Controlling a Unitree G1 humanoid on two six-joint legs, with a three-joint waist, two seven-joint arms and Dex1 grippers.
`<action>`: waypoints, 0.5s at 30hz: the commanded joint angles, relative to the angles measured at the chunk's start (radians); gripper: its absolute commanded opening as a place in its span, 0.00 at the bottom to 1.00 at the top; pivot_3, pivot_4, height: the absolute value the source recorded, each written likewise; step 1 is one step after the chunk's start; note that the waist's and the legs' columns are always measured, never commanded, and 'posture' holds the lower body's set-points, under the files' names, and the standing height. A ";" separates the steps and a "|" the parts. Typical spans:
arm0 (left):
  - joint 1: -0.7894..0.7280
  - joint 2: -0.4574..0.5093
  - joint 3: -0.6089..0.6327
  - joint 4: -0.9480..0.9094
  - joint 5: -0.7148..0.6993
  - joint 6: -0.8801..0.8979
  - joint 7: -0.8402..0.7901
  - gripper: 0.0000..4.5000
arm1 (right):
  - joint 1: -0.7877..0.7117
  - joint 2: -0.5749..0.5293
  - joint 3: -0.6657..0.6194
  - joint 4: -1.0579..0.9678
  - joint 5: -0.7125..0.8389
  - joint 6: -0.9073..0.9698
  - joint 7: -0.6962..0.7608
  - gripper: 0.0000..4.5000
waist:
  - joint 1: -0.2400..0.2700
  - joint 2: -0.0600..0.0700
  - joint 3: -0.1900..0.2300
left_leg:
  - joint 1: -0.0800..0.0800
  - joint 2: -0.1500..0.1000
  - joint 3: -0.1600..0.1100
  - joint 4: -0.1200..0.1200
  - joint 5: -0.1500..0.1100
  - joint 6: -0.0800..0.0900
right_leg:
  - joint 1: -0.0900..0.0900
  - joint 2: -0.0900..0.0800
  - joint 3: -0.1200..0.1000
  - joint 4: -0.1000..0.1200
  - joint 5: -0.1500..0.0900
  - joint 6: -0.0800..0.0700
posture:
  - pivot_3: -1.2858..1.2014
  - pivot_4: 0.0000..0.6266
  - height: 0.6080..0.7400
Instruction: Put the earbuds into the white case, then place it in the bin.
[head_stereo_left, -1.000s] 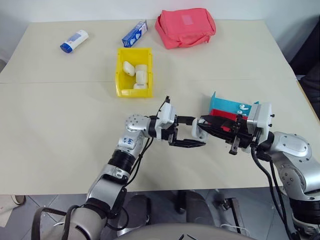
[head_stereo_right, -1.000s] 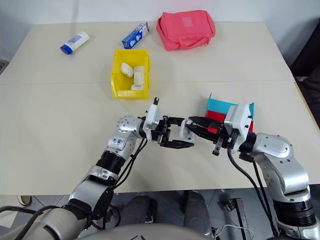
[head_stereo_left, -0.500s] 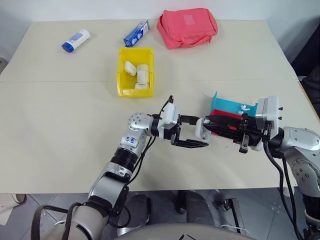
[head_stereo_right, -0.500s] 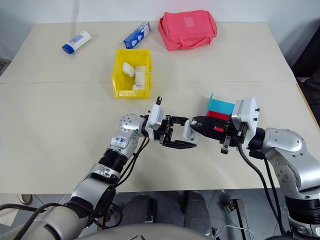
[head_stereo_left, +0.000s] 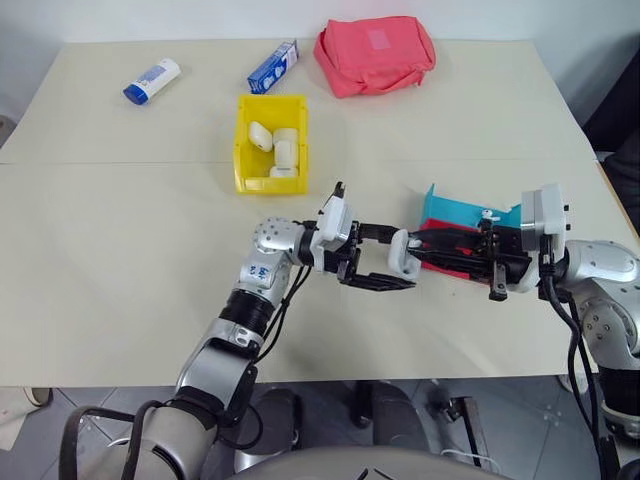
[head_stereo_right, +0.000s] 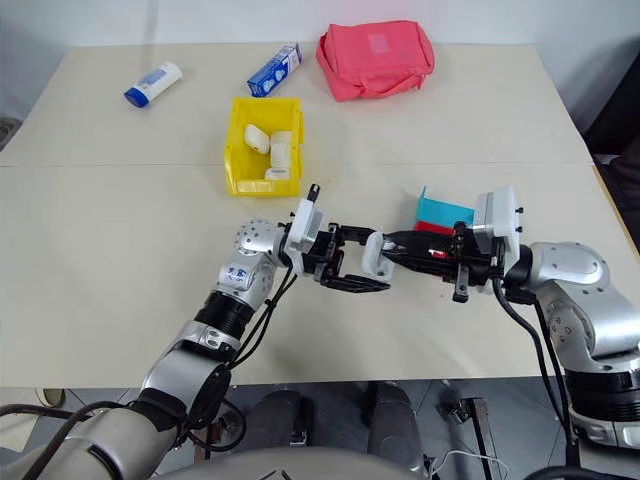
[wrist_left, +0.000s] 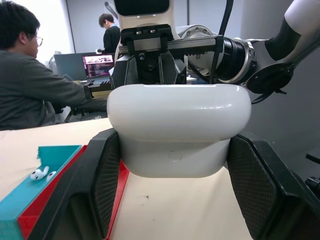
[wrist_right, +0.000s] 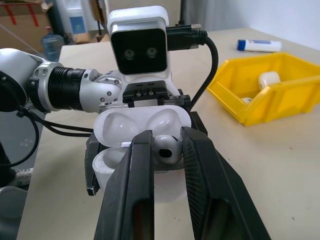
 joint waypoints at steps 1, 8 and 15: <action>-0.039 -0.022 0.027 -0.089 -0.066 -0.018 -0.015 0.62 | -0.003 -0.001 0.032 0.050 -0.055 0.013 0.004 0.10 | 0.001 0.000 0.000 | 0.000 0.000 0.000 0.000 0.000 0.000 | 0.000 0.000 0.000 0.000 0.000 0.000 | 0.52 0.24 1.00; -0.042 -0.019 0.033 -0.079 -0.055 -0.034 -0.010 0.62 | 0.001 -0.018 0.030 0.032 -0.061 0.029 0.006 0.17 | 0.001 0.000 0.000 | 0.000 0.000 0.000 0.000 0.000 0.000 | 0.000 0.000 0.000 0.000 0.000 0.000 | 0.52 0.24 1.00; -0.047 -0.016 0.039 -0.043 -0.039 -0.061 -0.001 0.62 | -0.008 -0.025 0.010 -0.020 -0.055 0.057 -0.039 0.46 | 0.001 0.000 0.000 | 0.000 0.000 0.000 0.000 0.000 -0.001 | 0.000 0.000 0.000 -0.001 0.001 0.000 | 0.52 0.24 1.00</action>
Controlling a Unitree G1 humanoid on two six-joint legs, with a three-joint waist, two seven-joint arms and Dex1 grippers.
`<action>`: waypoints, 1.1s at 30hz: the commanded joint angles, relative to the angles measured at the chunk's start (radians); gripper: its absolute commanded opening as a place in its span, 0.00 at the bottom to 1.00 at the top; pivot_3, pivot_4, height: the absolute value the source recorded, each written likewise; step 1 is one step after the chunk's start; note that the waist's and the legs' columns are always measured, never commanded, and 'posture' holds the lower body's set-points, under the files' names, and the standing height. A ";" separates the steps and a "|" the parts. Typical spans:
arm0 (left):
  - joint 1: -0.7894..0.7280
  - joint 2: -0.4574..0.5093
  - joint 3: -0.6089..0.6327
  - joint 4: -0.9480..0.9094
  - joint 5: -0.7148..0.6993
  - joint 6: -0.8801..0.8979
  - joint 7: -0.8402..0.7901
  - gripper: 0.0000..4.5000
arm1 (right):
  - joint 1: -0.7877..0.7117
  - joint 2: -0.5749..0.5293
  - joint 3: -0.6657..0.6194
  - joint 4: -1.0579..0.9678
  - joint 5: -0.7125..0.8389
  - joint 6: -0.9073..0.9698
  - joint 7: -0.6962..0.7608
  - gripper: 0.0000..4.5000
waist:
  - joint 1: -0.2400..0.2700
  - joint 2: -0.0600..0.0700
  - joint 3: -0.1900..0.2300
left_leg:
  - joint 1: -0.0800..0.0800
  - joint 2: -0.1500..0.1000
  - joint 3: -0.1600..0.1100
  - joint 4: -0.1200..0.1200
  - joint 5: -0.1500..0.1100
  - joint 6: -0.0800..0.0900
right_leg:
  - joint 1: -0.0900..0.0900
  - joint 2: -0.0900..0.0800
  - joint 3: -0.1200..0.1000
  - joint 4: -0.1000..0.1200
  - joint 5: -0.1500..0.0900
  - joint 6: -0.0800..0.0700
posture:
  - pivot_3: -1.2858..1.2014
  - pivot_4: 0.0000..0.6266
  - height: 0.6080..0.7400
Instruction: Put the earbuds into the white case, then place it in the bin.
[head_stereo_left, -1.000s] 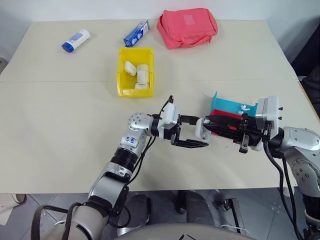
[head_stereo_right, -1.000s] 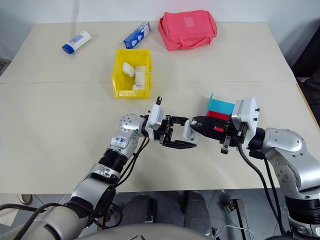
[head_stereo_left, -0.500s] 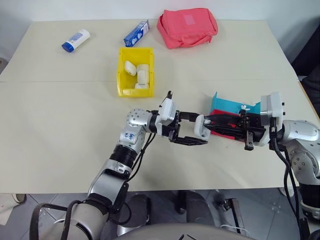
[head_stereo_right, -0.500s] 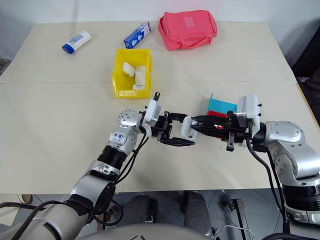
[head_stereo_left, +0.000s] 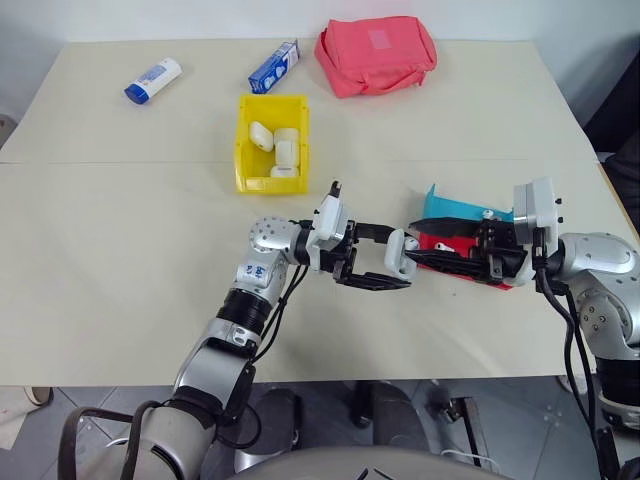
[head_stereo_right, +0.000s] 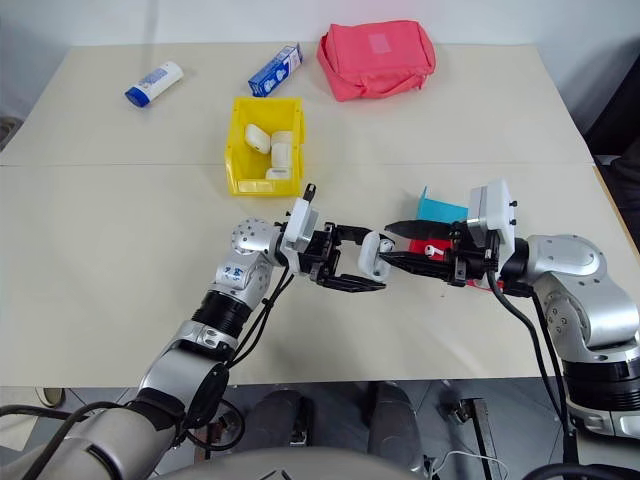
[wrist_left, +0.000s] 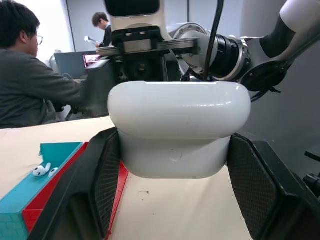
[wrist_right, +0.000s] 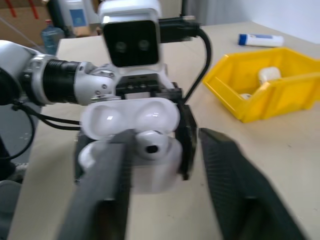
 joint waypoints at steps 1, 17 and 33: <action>-0.048 -0.020 0.031 -0.034 -0.039 -0.048 0.006 0.62 | 0.011 -0.024 0.004 -0.030 -0.033 0.034 -0.025 0.46 | 0.000 0.000 0.000 | 0.000 0.000 0.000 0.000 0.000 0.000 | 0.000 0.000 0.000 0.000 0.000 0.000 | 0.52 0.24 1.00; -0.125 -0.015 0.083 0.182 -0.003 -0.152 0.041 0.62 | 0.055 -0.122 -0.117 -0.164 0.006 0.119 -0.071 0.46 | 0.002 0.000 0.000 | -0.001 0.000 0.000 0.000 0.000 0.000 | 0.000 0.000 0.000 -0.002 0.000 0.000 | 0.52 0.24 1.00; -0.099 0.010 0.100 0.131 -0.010 -0.148 0.064 0.62 | 0.648 -0.113 -0.700 -0.232 -0.168 0.173 -0.165 0.46 | 0.023 0.000 0.000 | -0.002 0.000 0.002 -0.002 -0.001 0.002 | 0.002 0.002 0.000 -0.011 0.004 0.004 | 0.52 0.24 1.00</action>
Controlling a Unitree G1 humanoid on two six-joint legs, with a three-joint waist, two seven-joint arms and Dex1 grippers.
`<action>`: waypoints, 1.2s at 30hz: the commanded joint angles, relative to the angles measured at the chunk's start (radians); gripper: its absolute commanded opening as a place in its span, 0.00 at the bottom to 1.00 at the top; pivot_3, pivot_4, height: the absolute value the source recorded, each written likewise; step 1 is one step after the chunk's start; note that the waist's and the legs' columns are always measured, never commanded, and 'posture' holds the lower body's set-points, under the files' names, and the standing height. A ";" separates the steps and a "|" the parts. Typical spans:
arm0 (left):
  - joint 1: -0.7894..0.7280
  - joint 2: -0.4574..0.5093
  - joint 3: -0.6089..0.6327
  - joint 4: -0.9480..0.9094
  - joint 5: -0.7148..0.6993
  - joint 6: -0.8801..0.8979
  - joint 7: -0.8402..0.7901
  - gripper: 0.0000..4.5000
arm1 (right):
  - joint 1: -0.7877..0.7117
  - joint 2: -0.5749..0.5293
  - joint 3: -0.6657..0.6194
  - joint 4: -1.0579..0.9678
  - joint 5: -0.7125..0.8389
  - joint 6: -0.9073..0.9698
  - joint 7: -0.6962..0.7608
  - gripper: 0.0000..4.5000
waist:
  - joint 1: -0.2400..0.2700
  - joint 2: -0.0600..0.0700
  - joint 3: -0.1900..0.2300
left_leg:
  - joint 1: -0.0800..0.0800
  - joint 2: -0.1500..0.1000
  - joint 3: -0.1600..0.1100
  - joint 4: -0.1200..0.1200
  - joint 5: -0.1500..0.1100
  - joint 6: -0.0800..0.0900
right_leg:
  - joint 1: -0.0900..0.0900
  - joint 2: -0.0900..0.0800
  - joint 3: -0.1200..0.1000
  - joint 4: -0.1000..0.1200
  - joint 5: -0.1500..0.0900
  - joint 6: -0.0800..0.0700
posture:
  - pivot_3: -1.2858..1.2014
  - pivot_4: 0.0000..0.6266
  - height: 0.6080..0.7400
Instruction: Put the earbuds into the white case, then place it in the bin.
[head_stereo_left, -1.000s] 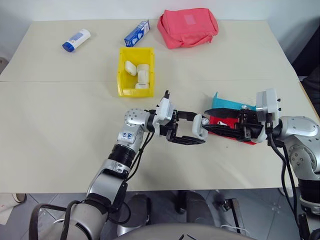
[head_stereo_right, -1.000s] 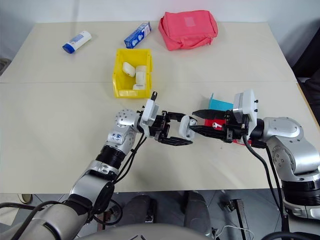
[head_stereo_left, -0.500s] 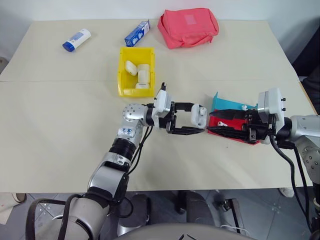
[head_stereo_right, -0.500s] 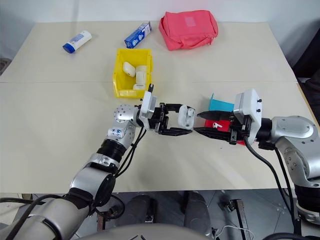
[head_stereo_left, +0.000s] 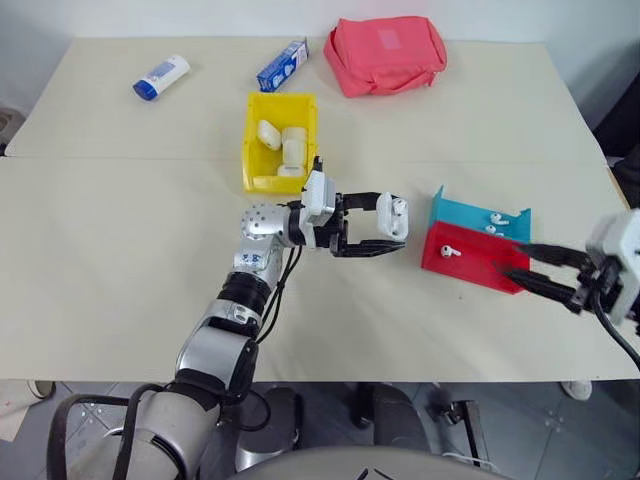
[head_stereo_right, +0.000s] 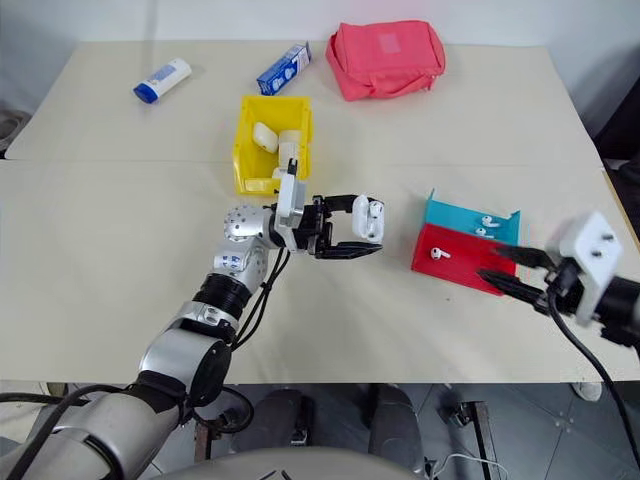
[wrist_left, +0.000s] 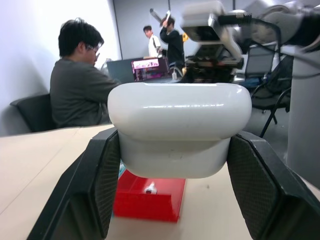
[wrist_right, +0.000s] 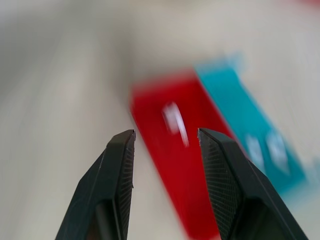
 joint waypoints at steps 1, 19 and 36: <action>0.018 -0.003 -0.006 -0.091 -0.019 0.023 -0.003 0.62 | 0.100 0.051 -0.175 -0.059 -0.004 0.003 -0.009 0.46 | -0.001 0.000 0.000 | 0.000 0.000 0.001 0.000 0.000 0.001 | 0.000 0.000 0.001 0.000 0.001 0.000 | 0.52 0.24 1.00; 0.087 -0.002 -0.020 -0.231 -0.021 0.097 0.023 0.62 | 0.057 0.026 -0.201 -0.073 -0.008 0.051 -0.122 1.00 | -0.017 0.001 -0.001 | 0.001 0.000 0.000 0.000 -0.005 0.007 | 0.000 0.000 0.002 0.000 0.000 -0.001 | 0.52 0.24 1.00; 0.219 -0.001 -0.067 -0.409 -0.021 0.121 0.104 0.62 | -0.575 -0.271 0.478 0.443 -0.256 0.150 -0.110 0.72 | -0.025 0.004 -0.001 | 0.000 0.000 0.000 0.001 -0.002 0.002 | -0.001 -0.001 0.001 0.000 0.000 -0.002 | 0.52 0.24 1.00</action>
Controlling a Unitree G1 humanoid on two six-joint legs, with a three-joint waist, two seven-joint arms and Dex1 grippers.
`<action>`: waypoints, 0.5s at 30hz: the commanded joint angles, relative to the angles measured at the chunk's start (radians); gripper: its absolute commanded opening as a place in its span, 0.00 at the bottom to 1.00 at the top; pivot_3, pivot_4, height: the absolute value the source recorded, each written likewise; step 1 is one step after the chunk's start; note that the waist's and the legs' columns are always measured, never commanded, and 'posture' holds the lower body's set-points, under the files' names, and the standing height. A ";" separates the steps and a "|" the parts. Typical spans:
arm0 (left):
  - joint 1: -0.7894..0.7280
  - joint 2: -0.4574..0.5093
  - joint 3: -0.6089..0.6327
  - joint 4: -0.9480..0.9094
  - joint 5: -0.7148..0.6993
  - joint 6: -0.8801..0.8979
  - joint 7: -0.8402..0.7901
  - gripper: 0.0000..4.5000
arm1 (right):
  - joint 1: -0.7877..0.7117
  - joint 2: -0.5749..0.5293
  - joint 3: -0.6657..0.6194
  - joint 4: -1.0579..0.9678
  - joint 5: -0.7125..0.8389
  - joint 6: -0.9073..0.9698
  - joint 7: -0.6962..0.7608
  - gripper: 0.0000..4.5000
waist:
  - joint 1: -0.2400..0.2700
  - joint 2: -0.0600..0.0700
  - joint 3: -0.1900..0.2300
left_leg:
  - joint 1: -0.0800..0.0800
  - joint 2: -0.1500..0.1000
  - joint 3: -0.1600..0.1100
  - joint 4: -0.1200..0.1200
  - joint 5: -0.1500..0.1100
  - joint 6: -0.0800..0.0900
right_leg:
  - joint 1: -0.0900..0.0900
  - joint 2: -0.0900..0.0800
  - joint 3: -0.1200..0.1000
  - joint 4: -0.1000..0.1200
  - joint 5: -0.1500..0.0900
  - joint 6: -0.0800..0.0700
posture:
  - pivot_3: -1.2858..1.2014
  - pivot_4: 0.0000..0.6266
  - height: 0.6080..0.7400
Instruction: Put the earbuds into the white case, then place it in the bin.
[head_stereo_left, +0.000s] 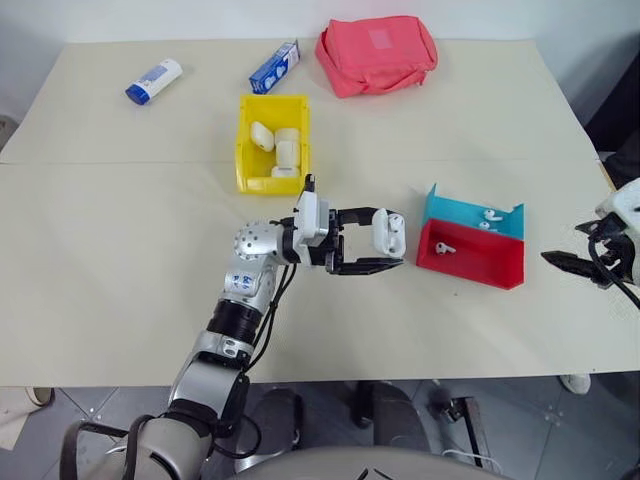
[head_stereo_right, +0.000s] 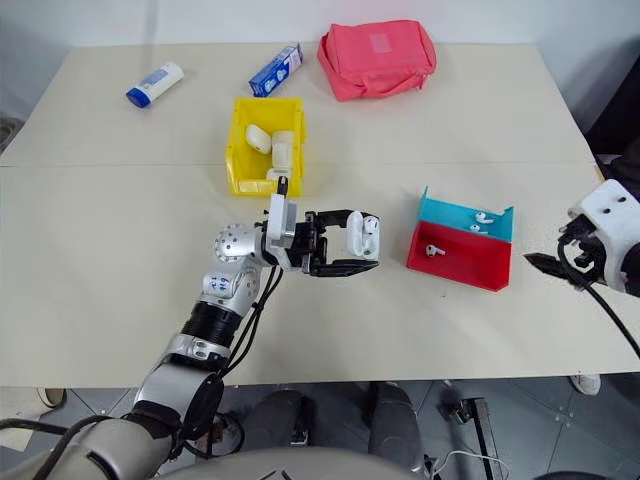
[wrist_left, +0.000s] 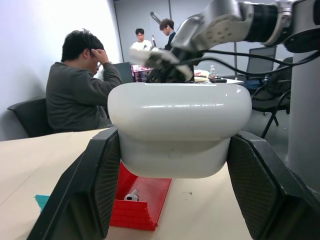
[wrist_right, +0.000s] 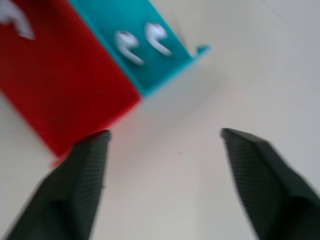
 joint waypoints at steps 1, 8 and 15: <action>0.024 -0.005 -0.016 -0.070 -0.018 0.001 0.022 0.62 | -0.152 0.002 0.090 0.077 -0.043 -0.027 0.029 0.72 | -0.005 0.001 0.000 | 0.000 0.000 0.000 0.000 0.000 0.000 | 0.000 0.000 0.000 0.000 0.000 0.000 | 0.52 0.24 1.00; 0.075 0.002 -0.039 -0.140 -0.022 0.016 0.057 0.62 | -0.395 0.056 0.244 0.224 -0.114 -0.053 0.083 0.46 | -0.013 0.001 0.000 | -0.001 0.000 0.000 0.000 0.001 -0.002 | 0.000 0.000 -0.001 0.001 0.000 0.000 | 0.52 0.24 1.00; 0.087 0.005 -0.048 -0.160 -0.024 0.024 0.074 0.62 | -0.551 0.118 0.357 0.360 -0.187 -0.111 0.161 0.46 | -0.025 0.002 0.000 | -0.001 0.000 0.000 0.000 0.001 -0.002 | 0.000 0.000 -0.001 0.002 0.001 0.001 | 0.52 0.24 1.00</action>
